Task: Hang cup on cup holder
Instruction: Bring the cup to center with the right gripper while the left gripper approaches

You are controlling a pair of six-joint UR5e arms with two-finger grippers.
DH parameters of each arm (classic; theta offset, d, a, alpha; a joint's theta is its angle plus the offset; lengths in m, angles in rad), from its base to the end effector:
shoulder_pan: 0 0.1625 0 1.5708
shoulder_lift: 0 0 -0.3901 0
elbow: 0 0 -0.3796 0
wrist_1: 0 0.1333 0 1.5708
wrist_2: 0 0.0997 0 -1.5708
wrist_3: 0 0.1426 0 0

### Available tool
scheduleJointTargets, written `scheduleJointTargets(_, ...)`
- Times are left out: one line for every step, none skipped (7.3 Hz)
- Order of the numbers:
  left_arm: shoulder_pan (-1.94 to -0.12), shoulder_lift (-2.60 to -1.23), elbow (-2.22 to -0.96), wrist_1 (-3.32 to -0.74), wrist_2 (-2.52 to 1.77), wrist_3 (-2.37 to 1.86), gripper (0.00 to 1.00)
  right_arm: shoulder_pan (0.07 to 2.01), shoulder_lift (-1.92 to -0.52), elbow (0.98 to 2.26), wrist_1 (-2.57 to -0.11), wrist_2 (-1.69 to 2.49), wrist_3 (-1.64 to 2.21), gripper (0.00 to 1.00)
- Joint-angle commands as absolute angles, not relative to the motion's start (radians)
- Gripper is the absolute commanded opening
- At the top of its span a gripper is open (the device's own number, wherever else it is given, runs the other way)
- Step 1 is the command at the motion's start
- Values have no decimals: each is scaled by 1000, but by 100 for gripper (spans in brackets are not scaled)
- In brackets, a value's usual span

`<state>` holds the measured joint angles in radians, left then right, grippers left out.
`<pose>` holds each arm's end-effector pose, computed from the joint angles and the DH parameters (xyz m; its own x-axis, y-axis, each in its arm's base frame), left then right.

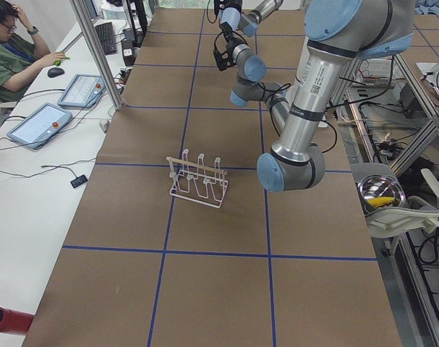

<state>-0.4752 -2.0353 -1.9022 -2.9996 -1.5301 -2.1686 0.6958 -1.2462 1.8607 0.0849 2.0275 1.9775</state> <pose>0.3745 -0.3491 0.0742 -0.7205 -0.2617 -0.6421 0.0972 0.8788 -0.4672 -0.3143 -0.3542 0.1547 -0.5789 -0.0209 0.8151 -0.0950 0.9946 -0.0420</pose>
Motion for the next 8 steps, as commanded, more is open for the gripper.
scheduleJointTargets(-466,-2042,-1904,-2999,-1531,-2171,98,678,-1246,1861,86,2028,1976,0)
scheduleJointTargets(-460,-2042,-1904,-3000,-1531,-2175,98,672,-1246,1859,86,2026,1976,0)
scheduleJointTargets(-460,-2043,-1902,-3000,-1531,-2174,98,667,-1244,1859,86,2026,1976,0)
scheduleJointTargets(-454,-2045,-1902,-2999,-1531,-2174,98,660,-1243,1858,86,2026,1976,0)
scheduleJointTargets(-448,-2051,-1899,-2999,-1531,-2172,98,657,-1243,1858,86,2025,1976,0)
scheduleJointTargets(-437,-2051,-1898,-2999,-1531,-2172,97,649,-1243,1858,87,2011,1976,0)
scheduleJointTargets(-434,-2051,-1899,-2999,-1531,-2172,97,641,-1243,1858,87,1996,1976,0)
scheduleJointTargets(-425,-2051,-1899,-2999,-1531,-2171,97,637,-1243,1858,87,1991,1974,0)
